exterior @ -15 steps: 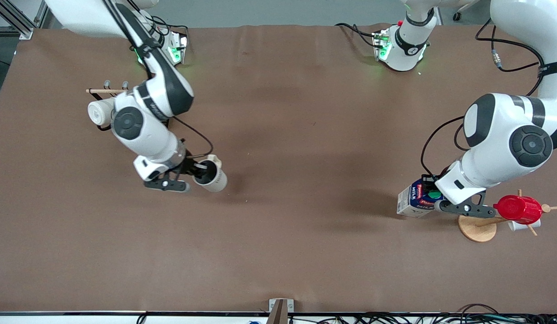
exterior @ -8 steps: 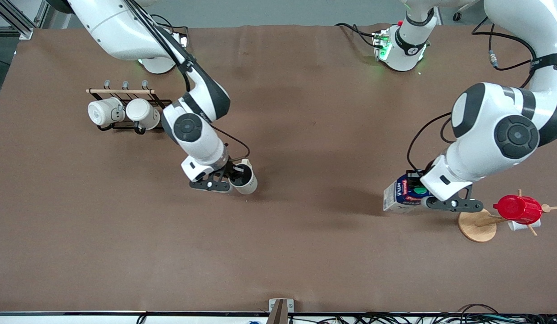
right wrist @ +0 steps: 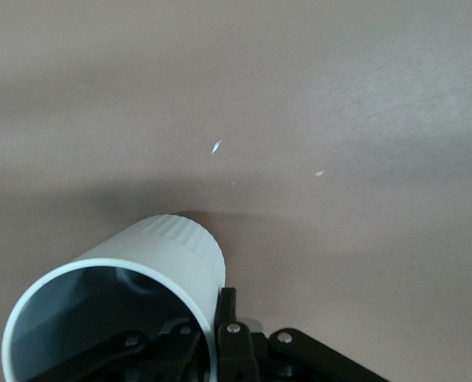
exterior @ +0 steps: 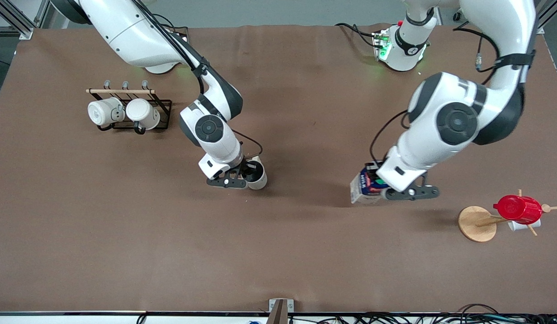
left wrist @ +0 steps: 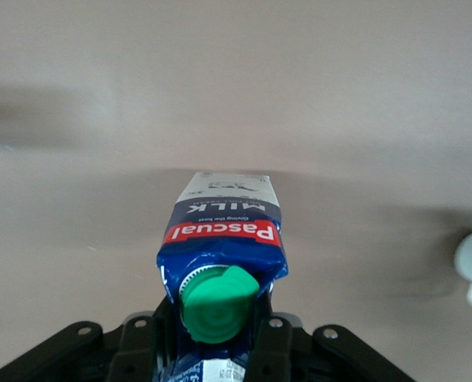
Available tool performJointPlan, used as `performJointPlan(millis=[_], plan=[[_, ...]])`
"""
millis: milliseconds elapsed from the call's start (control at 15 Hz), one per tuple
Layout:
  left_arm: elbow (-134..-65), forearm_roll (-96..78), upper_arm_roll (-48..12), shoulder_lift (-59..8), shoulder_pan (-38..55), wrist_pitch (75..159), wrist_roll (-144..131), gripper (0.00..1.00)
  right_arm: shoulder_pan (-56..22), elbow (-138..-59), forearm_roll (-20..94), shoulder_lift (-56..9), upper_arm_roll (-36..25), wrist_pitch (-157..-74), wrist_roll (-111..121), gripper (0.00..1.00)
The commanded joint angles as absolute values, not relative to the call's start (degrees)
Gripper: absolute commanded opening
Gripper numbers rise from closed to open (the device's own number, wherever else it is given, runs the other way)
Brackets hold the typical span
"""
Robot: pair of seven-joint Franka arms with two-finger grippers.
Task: Place cup and milk on table
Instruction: 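Carry the mug with the right gripper while the left gripper carries the carton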
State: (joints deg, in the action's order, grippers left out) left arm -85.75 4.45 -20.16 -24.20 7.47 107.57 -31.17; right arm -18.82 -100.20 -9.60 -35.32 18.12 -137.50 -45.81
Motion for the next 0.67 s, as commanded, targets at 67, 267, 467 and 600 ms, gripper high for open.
performJointPlan(millis=[67,267,467,600], plan=[[-81.5,4.9,-20.1,-28.1,12.9,106.8,-40.8,0.28,-19.2,-99.1,-11.4,-36.3,18.2,-137.0,-47.5,0.20],[-78.8,4.9,-20.1,-31.0,16.5,107.3,-47.1,0.28,-19.2,-99.1,-11.4,-36.5,18.2,-137.2,-47.6,0.89],[-76.0,4.9,-20.0,-33.8,19.9,107.6,-52.4,0.28,-17.5,-98.7,-11.1,-33.6,18.5,-134.9,-47.5,1.00],[-75.4,5.0,-19.8,-35.0,22.7,110.0,-56.6,0.28,-15.6,-98.7,-10.7,-27.9,19.0,-129.6,-47.3,1.00]])
